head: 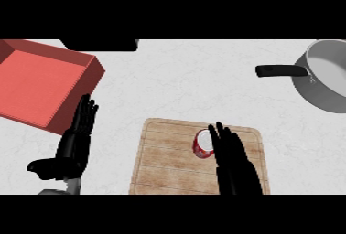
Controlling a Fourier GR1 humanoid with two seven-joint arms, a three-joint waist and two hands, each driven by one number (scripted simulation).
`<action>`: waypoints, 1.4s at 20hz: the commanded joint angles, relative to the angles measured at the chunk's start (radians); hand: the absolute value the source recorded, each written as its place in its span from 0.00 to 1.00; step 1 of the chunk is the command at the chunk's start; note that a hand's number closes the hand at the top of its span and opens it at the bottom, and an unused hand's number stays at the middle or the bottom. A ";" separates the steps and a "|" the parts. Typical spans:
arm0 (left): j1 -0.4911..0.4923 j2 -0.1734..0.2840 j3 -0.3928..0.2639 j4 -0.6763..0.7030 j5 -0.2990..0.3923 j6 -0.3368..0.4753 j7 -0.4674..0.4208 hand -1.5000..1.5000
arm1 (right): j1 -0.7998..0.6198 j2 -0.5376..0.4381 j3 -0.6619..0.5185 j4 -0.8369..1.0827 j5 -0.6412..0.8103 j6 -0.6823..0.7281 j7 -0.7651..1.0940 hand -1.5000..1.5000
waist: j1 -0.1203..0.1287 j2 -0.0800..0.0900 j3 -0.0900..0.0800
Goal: Pick the can from the cutting board and place it in the pot
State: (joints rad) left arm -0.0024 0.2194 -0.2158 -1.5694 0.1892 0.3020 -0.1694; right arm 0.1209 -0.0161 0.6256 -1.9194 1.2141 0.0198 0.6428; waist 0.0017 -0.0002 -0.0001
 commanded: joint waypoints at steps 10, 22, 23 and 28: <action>-0.005 -0.040 0.079 -0.006 -0.044 -0.068 0.022 0.50 | -0.108 0.016 -0.076 0.236 -0.048 -0.121 -0.090 0.00 | 0.000 0.000 0.000; 0.026 -0.095 0.090 0.020 -0.096 -0.089 -0.020 0.50 | -0.169 0.016 -0.082 0.253 0.106 -0.225 -0.130 1.00 | -0.001 0.000 0.000; -0.005 -0.063 0.082 -0.028 -0.079 -0.076 0.043 0.50 | -0.307 0.016 -0.301 0.373 0.008 -0.209 -0.024 1.00 | 0.020 0.007 0.001; -0.011 -0.089 0.077 -0.007 -0.088 -0.057 0.000 0.50 | -0.322 0.016 -0.605 0.394 -0.011 -0.192 0.256 1.00 | -0.020 0.067 0.005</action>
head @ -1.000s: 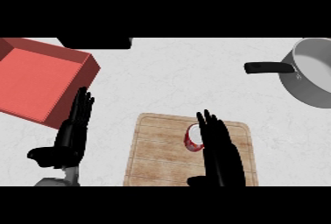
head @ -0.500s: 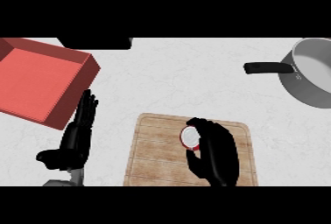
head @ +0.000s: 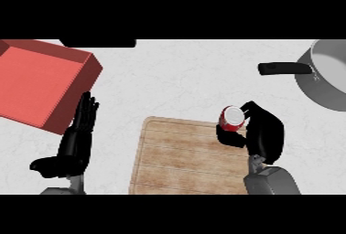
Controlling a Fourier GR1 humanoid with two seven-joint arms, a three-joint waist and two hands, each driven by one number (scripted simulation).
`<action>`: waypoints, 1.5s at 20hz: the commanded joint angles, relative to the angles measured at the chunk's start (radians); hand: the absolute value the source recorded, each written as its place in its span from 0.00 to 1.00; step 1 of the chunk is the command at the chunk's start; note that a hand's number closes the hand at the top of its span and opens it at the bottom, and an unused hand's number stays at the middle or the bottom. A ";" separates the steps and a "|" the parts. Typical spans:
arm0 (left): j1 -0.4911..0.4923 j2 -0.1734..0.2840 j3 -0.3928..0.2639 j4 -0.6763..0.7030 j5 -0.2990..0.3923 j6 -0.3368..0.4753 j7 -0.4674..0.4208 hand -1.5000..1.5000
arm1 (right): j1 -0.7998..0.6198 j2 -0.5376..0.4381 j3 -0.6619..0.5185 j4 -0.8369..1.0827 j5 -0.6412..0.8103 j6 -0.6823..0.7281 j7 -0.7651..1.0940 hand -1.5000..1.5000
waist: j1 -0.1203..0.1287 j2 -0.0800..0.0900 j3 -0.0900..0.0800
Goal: Pick the can from the cutting board and place it in the pot
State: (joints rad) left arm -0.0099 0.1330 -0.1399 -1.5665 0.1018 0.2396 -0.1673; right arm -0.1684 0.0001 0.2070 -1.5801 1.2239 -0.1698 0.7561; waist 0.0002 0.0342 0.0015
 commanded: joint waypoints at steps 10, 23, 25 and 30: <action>-0.034 -0.002 -0.044 -0.020 -0.008 -0.037 -0.005 0.50 | -0.365 -0.211 -0.524 0.283 0.114 0.041 0.446 1.00 | 0.113 0.043 -0.007; -0.102 -0.015 -0.103 -0.016 -0.027 -0.068 0.023 0.50 | -0.685 -0.476 -0.671 0.609 0.484 0.154 0.606 1.00 | 0.221 0.055 -0.007; -0.103 -0.019 -0.109 -0.008 -0.027 -0.070 0.024 0.50 | -0.720 -0.498 -0.692 0.651 0.529 0.157 0.622 1.00 | 0.223 0.056 -0.006; -0.117 -0.021 -0.108 -0.006 -0.027 -0.067 0.046 0.50 | -0.784 -0.530 -0.750 0.735 0.636 0.174 0.688 1.00 | 0.212 0.044 -0.002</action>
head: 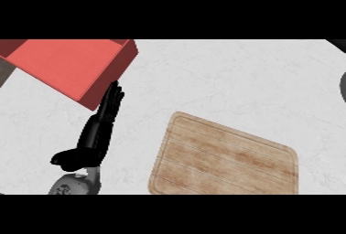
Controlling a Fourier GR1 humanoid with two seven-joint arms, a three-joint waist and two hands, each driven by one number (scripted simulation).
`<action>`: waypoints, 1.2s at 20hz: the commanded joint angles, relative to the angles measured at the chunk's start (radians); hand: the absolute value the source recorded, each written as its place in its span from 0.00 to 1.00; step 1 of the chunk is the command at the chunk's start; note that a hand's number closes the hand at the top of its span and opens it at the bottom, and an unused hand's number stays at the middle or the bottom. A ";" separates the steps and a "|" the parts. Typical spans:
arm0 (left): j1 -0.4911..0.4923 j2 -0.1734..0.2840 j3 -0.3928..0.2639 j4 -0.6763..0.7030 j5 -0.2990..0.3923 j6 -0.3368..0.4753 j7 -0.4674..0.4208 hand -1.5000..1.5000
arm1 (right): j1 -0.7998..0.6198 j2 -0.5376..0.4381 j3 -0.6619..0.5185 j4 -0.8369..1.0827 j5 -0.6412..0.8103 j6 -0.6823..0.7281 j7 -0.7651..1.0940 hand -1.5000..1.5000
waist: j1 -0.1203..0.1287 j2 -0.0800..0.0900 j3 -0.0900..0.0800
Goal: Pick the can from the cutting board and place it in the pot
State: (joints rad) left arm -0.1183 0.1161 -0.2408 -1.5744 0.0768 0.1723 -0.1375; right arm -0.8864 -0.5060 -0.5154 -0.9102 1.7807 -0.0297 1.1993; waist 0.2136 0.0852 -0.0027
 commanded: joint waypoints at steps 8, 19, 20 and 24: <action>-0.017 -0.017 0.011 0.006 -0.002 0.027 0.035 0.50 | -0.141 -0.016 -0.123 0.158 0.228 0.053 0.288 1.00 | -0.036 -0.026 0.004; 0.004 0.003 0.068 0.035 0.006 0.046 0.026 0.50 | -0.148 0.107 -0.325 0.139 0.360 -0.003 0.288 1.00 | -0.112 -0.050 0.004; 0.000 -0.010 0.051 0.034 -0.007 0.056 0.034 0.50 | -0.151 0.114 -0.355 0.141 0.350 -0.013 0.288 1.00 | -0.118 -0.050 0.005; 0.037 0.010 0.078 0.026 0.013 0.043 0.014 0.50 | -0.083 0.188 -0.451 0.130 0.322 -0.116 0.288 1.00 | -0.137 -0.057 0.006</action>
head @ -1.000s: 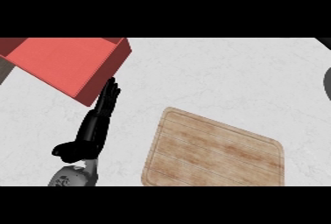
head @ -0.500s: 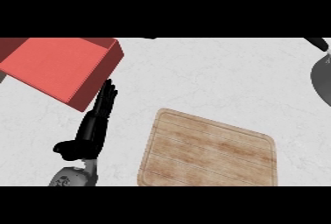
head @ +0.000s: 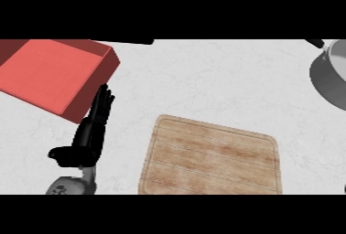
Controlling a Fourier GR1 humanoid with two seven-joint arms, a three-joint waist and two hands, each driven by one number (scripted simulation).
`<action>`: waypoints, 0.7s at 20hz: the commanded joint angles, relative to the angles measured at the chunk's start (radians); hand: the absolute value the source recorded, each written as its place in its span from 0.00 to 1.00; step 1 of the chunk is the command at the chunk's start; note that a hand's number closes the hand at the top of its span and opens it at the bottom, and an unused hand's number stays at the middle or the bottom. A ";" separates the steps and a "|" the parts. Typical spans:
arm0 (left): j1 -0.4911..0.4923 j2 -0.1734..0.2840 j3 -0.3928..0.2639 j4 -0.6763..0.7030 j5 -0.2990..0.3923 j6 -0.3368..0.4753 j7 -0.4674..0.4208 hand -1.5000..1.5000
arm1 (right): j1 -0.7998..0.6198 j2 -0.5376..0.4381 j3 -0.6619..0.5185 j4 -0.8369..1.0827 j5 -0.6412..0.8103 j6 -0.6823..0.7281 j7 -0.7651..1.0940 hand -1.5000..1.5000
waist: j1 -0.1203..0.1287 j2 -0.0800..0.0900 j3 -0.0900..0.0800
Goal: Pick the can from the cutting board and place it in the pot
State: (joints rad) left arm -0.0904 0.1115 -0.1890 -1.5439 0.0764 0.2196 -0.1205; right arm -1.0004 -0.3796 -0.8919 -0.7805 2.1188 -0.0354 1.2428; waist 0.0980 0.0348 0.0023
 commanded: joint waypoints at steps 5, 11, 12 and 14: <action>-0.009 0.000 0.027 0.009 0.005 0.012 0.001 0.50 | 0.050 0.118 -0.194 -0.019 -0.023 -0.158 0.244 1.00 | -0.030 -0.002 0.002; 0.026 0.032 0.053 0.001 0.032 -0.021 -0.009 0.50 | 0.050 0.177 -0.381 -0.093 -0.083 -0.188 0.244 0.00 | -0.034 -0.010 0.000; 0.043 -0.001 0.016 0.007 0.002 0.001 -0.037 0.50 | 0.050 0.231 -0.378 -0.094 -0.097 -0.263 0.244 0.00 | -0.033 -0.011 0.001; 0.041 0.008 0.036 0.006 0.010 0.000 -0.041 0.50 | 0.056 0.251 -0.353 -0.125 -0.108 -0.380 0.182 0.00 | -0.043 -0.015 0.000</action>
State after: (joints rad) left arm -0.0630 0.1197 -0.1600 -1.5457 0.0864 0.2199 -0.1383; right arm -0.9526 -0.1977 -1.2200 -0.9163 2.0500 -0.1802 1.2313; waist 0.0575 0.0105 -0.0147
